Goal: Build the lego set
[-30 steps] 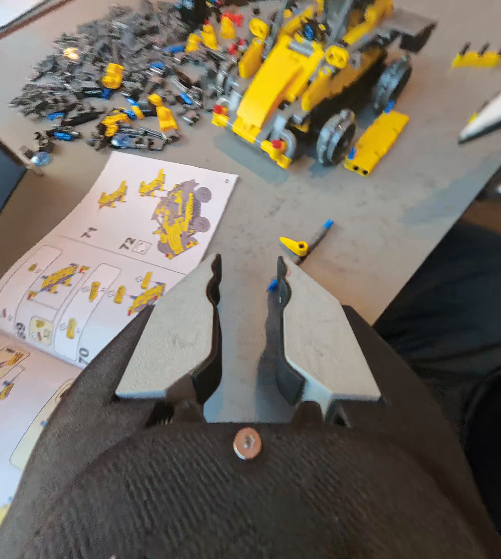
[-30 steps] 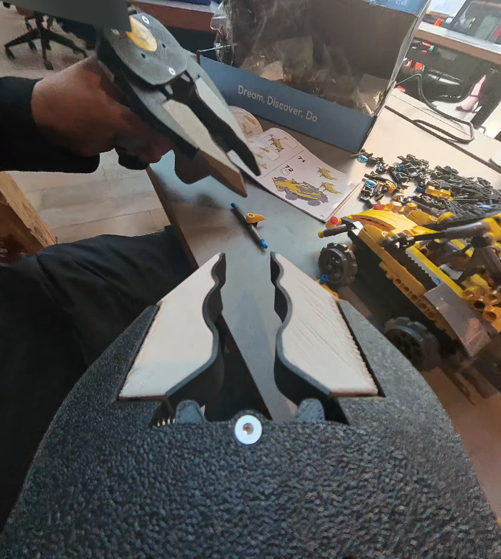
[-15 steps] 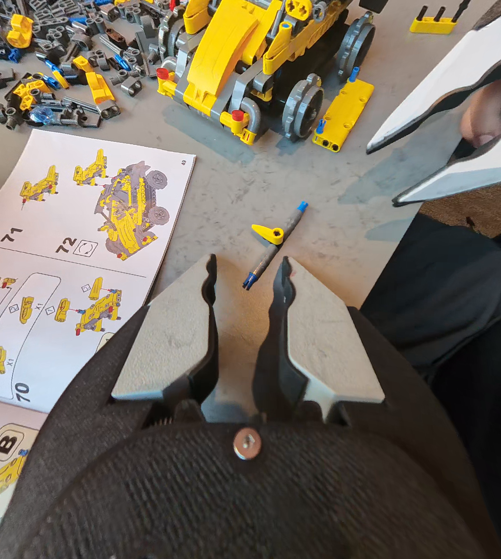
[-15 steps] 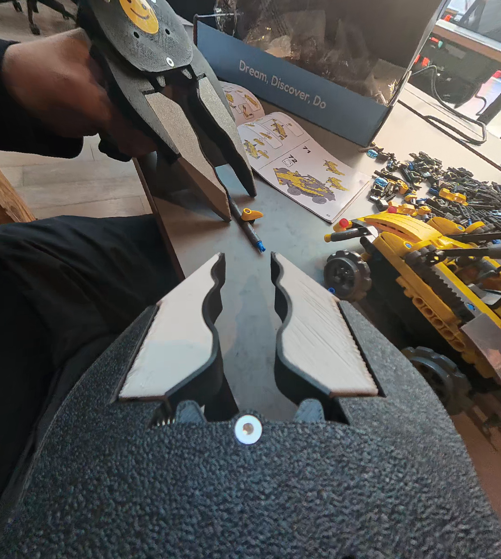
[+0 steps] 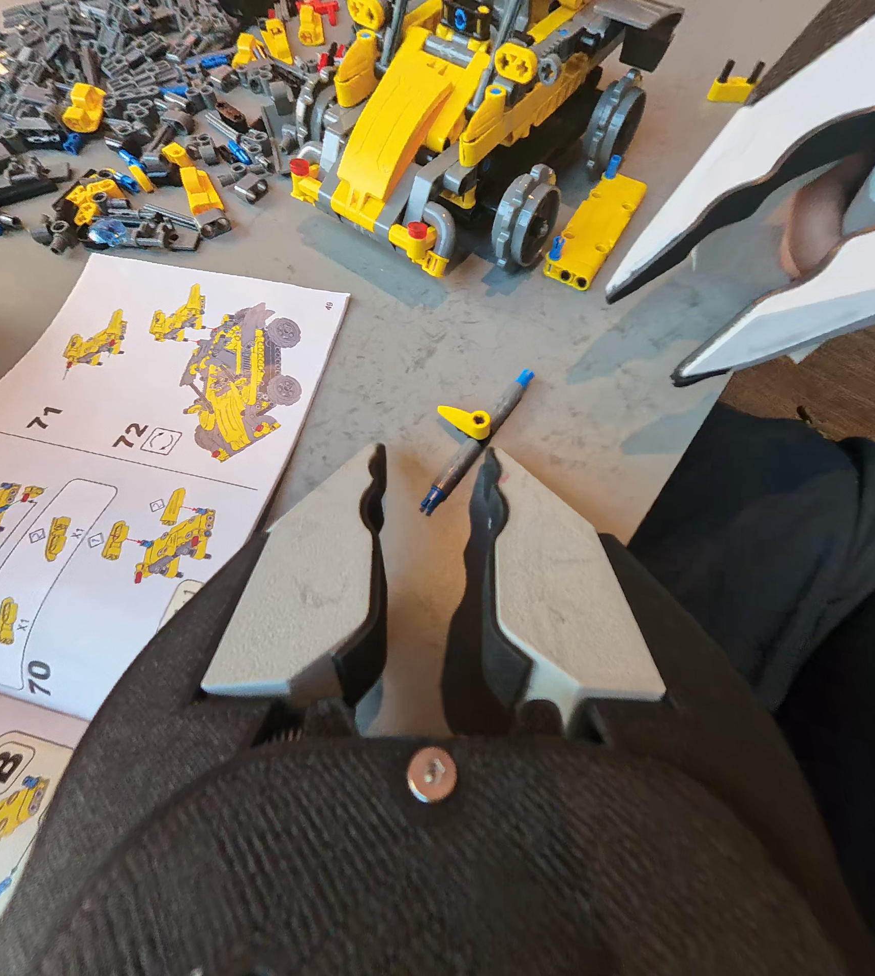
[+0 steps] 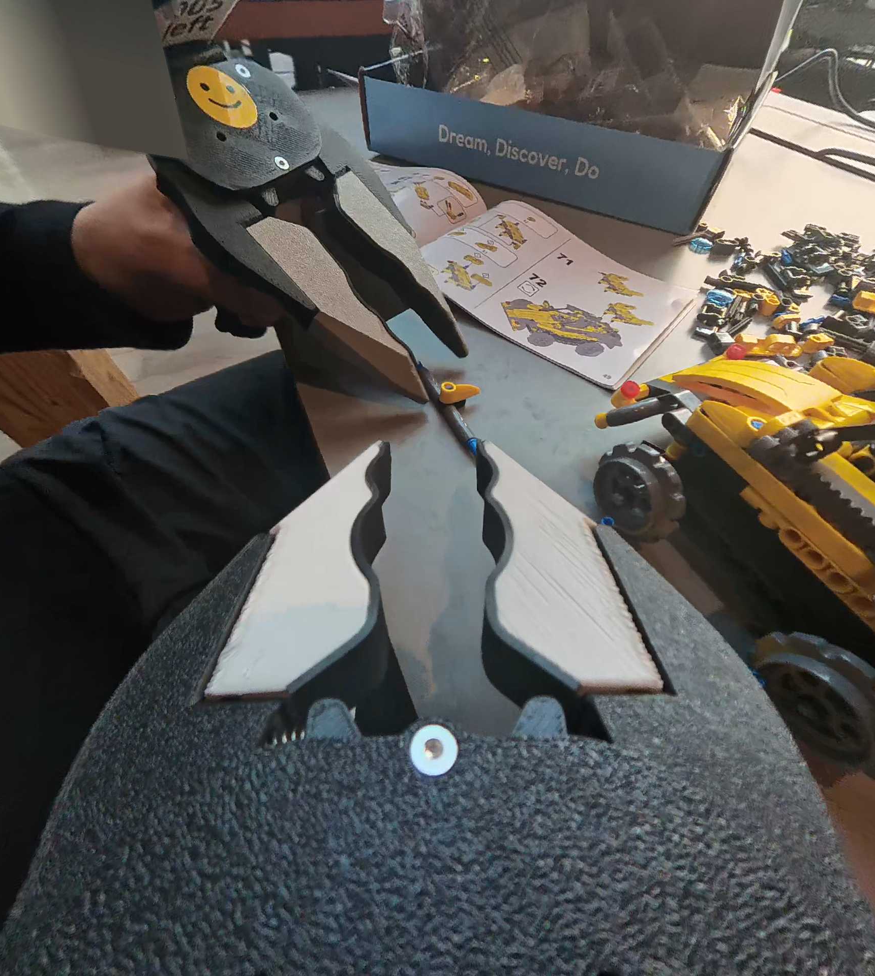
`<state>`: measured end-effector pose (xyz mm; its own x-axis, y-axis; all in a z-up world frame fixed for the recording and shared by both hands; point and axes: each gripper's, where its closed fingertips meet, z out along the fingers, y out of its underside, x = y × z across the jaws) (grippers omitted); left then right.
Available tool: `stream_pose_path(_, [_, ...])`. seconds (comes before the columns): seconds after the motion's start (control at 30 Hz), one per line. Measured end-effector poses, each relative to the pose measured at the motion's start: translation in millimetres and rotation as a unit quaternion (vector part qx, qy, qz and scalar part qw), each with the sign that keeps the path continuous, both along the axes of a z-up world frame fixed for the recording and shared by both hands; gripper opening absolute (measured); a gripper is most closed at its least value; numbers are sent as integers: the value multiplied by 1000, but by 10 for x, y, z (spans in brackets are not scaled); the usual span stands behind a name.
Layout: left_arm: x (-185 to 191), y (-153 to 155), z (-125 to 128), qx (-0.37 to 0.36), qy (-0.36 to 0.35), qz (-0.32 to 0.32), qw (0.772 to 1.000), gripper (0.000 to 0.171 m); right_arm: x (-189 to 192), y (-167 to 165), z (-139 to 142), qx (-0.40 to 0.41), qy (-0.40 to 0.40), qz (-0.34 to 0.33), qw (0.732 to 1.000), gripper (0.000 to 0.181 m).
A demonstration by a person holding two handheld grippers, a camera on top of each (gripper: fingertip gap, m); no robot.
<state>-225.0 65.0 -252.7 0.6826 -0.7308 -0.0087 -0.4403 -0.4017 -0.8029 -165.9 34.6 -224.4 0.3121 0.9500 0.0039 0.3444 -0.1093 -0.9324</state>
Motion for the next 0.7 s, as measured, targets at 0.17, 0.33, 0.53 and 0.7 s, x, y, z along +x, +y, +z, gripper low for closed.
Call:
stream_pose_path(0.17, [5, 41, -6, -27, -18, 10, 999, 38, -95, -6, 17, -22, 12, 5, 1000, 33])
stream_pose_path(0.33, [16, 7, 34, -43, -52, -3, 998, 42, -120, 41, 20, -25, 15, -12, 999, 29])
stream_pose_path(0.53, [34, -45, 96, -69, -103, -23, 992, 40, -193, 78, -113, -60, -26, -21, 998, 31])
stream_pose_path(0.7, [55, -108, 167, -69, -133, -47, 988, 41, -200, 71, -160, -74, -39, -16, 996, 34])
